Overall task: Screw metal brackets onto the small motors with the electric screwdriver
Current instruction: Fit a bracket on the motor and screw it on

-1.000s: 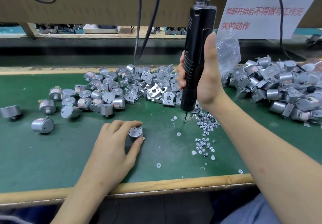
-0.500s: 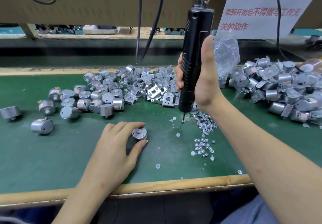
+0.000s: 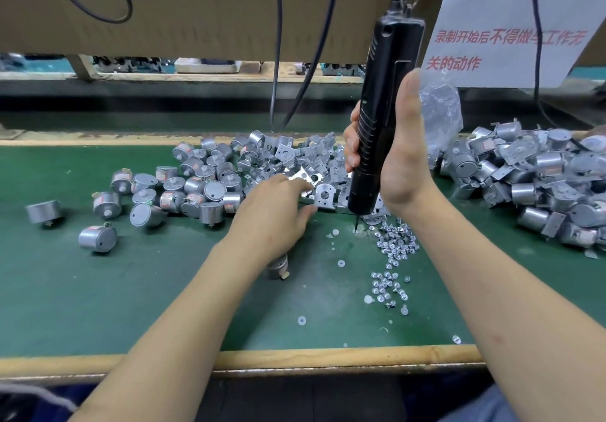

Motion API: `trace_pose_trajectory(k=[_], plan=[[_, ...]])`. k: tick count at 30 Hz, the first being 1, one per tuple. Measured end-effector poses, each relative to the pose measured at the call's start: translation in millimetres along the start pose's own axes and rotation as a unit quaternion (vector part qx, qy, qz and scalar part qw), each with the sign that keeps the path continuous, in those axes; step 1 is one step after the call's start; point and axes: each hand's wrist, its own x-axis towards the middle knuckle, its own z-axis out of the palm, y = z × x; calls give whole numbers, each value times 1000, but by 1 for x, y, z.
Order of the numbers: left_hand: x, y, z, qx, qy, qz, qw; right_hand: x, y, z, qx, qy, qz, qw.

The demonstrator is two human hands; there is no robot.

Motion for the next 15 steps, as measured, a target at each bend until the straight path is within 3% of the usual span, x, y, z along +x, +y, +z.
trace_pose_trajectory(k=[8, 15], plan=[[27, 6, 5, -4, -17, -16, 1000, 0, 0, 4, 1, -5, 1, 1000], [26, 12, 5, -100, 0, -30, 995, -1, 0, 7, -1, -6, 3, 1000]])
